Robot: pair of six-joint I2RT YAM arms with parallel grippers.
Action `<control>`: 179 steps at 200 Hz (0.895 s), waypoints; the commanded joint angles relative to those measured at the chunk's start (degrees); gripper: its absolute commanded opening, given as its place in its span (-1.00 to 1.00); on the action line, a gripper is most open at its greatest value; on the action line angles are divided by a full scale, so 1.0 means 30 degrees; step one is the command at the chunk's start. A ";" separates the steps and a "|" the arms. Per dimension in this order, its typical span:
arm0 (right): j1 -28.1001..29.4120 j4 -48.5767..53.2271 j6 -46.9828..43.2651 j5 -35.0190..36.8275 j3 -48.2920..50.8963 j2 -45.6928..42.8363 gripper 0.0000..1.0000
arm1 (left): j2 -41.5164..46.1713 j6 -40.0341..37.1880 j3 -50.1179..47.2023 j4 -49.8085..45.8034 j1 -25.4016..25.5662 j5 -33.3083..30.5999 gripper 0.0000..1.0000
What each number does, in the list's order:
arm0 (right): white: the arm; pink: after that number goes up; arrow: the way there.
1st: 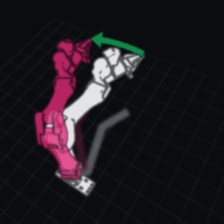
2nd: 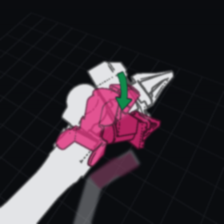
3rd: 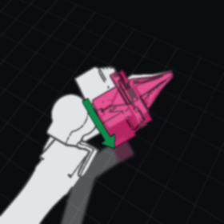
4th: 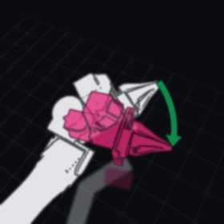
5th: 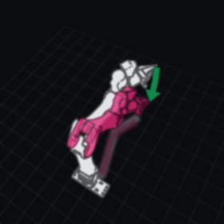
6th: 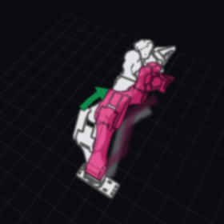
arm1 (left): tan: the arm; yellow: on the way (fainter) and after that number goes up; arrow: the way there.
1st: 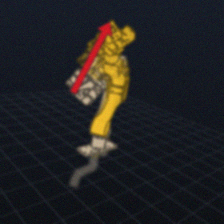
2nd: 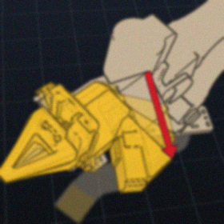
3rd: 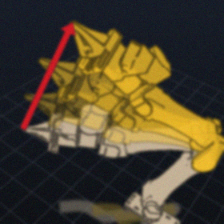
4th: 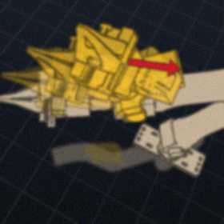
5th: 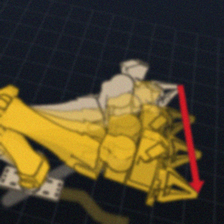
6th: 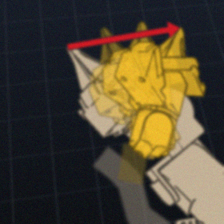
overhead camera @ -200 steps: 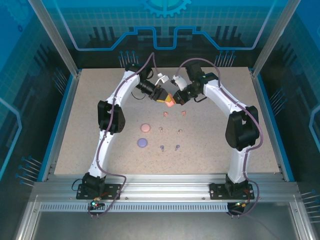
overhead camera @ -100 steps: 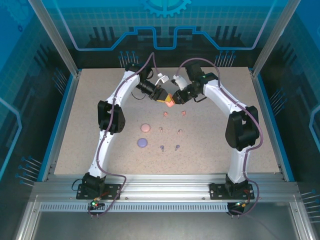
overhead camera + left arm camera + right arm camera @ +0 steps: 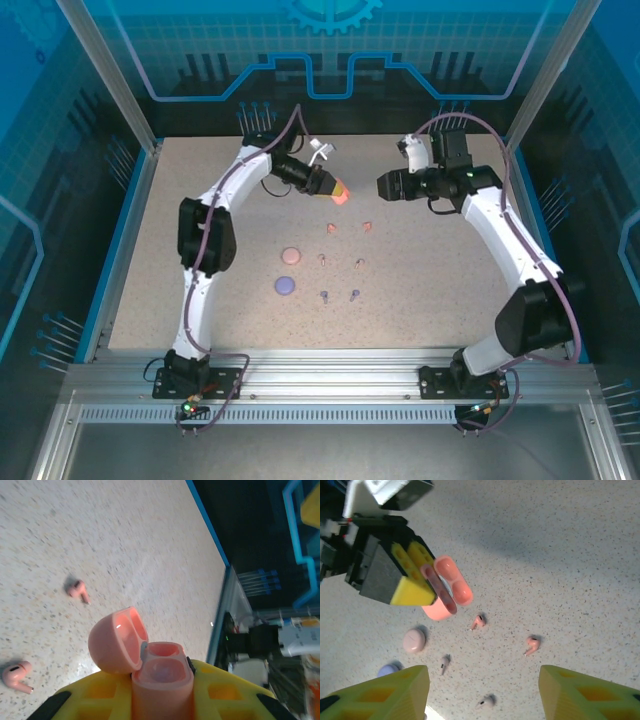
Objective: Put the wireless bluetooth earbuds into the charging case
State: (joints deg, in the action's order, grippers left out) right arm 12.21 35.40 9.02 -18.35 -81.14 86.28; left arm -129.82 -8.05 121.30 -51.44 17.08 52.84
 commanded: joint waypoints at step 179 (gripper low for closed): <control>0.1289 -0.3084 1.0968 0.3209 0.6720 -0.4101 0.25 | 1.1823 0.3623 -2.5836 3.9539 0.3528 -1.4760 -1.00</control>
State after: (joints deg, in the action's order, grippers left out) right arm 14.79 29.04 37.30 -8.93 -61.23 74.61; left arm -96.25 5.61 45.39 55.48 26.92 12.69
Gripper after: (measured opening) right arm 0.623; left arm 0.240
